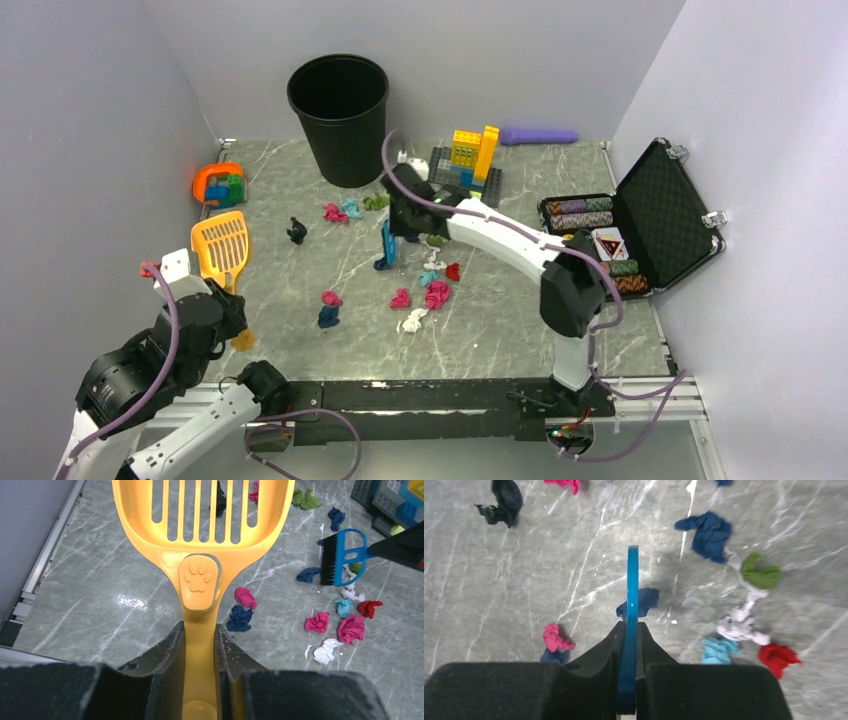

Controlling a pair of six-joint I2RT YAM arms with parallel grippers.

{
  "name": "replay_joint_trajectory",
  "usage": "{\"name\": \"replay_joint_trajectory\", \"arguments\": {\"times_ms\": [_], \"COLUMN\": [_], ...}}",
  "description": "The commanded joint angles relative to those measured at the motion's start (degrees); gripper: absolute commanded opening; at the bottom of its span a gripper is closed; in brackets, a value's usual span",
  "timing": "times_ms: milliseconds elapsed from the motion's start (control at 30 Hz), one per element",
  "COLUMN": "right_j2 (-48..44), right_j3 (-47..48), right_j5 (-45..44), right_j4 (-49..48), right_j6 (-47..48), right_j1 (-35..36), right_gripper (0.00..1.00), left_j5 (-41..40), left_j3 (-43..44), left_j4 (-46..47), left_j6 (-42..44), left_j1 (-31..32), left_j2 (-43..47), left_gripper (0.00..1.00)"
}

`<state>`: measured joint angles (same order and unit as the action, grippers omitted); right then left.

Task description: Sweep away the paper scraps from the table

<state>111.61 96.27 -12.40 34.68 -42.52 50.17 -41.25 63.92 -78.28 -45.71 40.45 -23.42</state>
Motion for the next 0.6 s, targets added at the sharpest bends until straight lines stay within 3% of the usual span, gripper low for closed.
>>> {"name": "replay_joint_trajectory", "arguments": {"times_ms": [0,233,367,567], "right_j2": [-8.1,-4.5,4.3,16.2], "right_j3": [-2.3,2.0,11.3,25.3], "right_j5": [7.7,34.4,36.5,31.6], "right_j4": [-2.3,-11.7,-7.7,1.2], "right_j6": [10.6,9.1,9.8,7.4], "right_j1": [-0.5,1.6,7.2,12.2], "right_gripper": [0.00,0.00,0.00,0.00], "left_j5": [1.7,2.7,2.6,1.8], "left_j3": [-1.7,-3.5,-3.5,-3.3], "left_j4": [4.2,4.6,4.4,4.5], "left_j6": [0.8,0.4,0.4,1.7], "left_j1": [-0.3,-0.2,-0.2,-0.2], "left_j2": [2.3,3.5,4.5,4.9], "left_gripper": [0.00,0.00,0.00,0.00]}}
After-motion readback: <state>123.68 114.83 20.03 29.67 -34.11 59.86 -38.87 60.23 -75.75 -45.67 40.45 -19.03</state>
